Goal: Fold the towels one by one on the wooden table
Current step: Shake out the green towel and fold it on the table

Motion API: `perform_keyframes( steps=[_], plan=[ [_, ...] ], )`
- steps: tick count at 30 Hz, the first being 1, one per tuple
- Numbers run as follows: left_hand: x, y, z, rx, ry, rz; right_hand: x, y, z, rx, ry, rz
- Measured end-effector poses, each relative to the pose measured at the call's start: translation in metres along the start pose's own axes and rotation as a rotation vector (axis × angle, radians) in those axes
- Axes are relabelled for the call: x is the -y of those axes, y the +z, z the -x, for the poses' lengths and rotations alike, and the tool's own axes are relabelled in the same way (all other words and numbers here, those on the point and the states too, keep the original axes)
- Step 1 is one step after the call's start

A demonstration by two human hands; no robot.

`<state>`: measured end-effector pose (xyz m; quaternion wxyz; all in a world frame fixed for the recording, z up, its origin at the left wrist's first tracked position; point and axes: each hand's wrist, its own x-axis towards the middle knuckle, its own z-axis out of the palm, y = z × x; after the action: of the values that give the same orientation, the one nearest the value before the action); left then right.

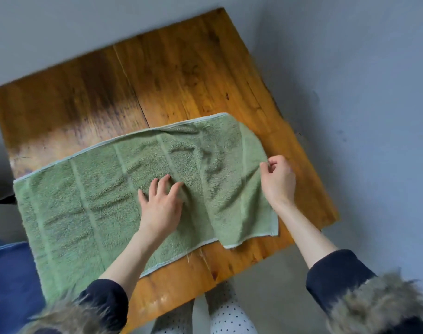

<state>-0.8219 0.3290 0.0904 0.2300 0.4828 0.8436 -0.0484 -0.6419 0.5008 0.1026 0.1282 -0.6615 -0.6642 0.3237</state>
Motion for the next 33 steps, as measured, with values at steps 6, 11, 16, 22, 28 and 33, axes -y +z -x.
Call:
perform_keyframes(
  steps=[6,11,16,22,28,33],
  plan=[
    [-0.032,-0.031,-0.03,-0.275,0.106,0.184,0.02,-0.02,-0.008,-0.013,-0.571,0.043],
    [-0.071,-0.055,-0.062,-0.304,0.381,0.133,-0.006,-0.008,0.022,0.444,-0.648,0.197],
    [-0.107,-0.063,-0.097,-0.159,0.691,-0.118,-0.027,-0.01,0.016,-0.013,-0.515,0.194],
    [-0.135,-0.059,-0.127,0.044,0.925,-0.483,-0.058,-0.011,0.0,0.241,-0.429,0.514],
    [-0.122,-0.078,-0.146,-0.152,0.762,-0.402,-0.064,-0.039,-0.029,-0.046,-0.413,0.258],
    [-0.124,-0.099,-0.161,-0.257,0.588,-0.39,-0.063,-0.074,-0.059,-0.133,-0.285,0.168]
  ],
)
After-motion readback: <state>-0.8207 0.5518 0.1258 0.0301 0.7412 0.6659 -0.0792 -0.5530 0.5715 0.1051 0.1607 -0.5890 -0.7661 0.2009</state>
